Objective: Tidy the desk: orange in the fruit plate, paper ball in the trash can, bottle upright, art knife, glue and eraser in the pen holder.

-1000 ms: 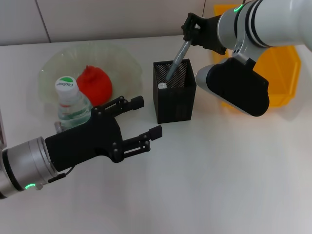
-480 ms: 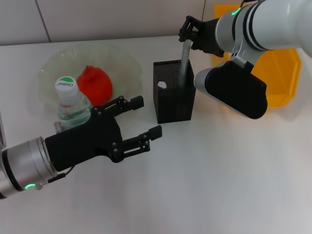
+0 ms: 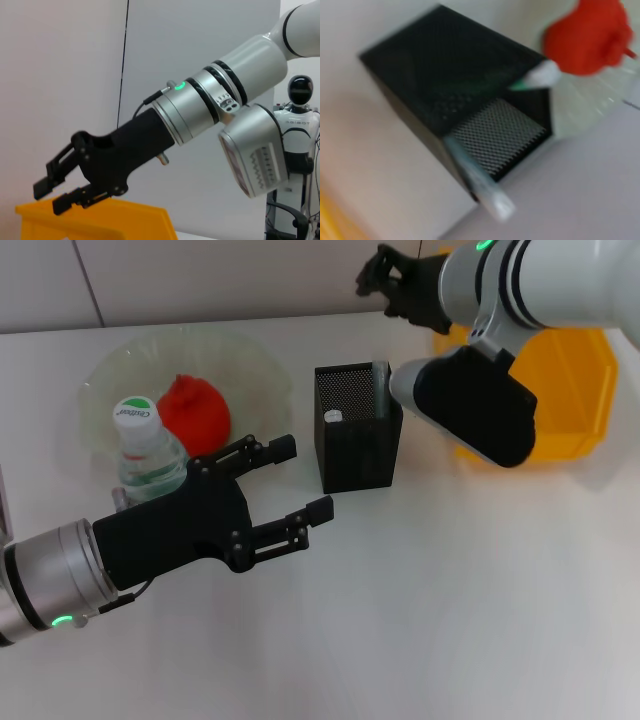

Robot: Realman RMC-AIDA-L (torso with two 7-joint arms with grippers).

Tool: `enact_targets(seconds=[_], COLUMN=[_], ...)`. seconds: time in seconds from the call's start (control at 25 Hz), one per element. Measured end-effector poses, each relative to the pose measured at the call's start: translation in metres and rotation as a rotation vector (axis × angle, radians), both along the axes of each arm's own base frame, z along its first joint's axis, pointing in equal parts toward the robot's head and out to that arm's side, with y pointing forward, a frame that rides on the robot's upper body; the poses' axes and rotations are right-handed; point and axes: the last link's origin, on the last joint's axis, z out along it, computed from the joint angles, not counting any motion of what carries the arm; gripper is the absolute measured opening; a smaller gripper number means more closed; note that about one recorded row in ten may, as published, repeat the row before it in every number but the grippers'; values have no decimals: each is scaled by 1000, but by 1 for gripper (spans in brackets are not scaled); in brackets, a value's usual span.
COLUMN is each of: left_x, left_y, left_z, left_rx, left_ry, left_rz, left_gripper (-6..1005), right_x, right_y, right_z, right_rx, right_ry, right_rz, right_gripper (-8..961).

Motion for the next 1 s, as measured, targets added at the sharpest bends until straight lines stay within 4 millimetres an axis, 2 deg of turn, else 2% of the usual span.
enact_targets(seconds=[0.2, 0.48, 0.56, 0.6, 0.64, 0.76, 0.8, 0.84, 0.92, 1.0], left_x=[2, 3, 3, 3, 3, 5, 6, 6, 6, 6], left_y=[1, 2, 2, 2, 2, 3, 3, 3, 4, 5], left_z=[0, 0, 1, 1, 1, 3, 3, 3, 4, 5], left_rx=[0, 1, 2, 3, 3, 6, 7, 7, 14, 26], left_ry=[-1, -2, -2, -3, -3, -7, -7, -7, -7, -7], left_rz=[-7, -11, -12, -14, -14, -25, -29, -29, -32, -35], left_gripper=[791, 791, 791, 791, 791, 791, 791, 791, 791, 791], right_x=[-14, -22, -23, -27, -27, -30, -30, -30, -28, -24], right_y=[9, 12, 13, 14, 14, 14, 13, 13, 12, 10], right_z=[16, 30, 34, 39, 39, 46, 50, 50, 52, 56], right_rx=[116, 229, 263, 292, 292, 325, 338, 338, 341, 334], right_ry=[171, 375, 470, 577, 577, 744, 849, 849, 954, 1141], right_rz=[36, 75, 74, 62, 62, 33, 6, 6, -33, -123], right_gripper=[358, 367, 374, 377, 381, 391, 395, 398, 405, 412])
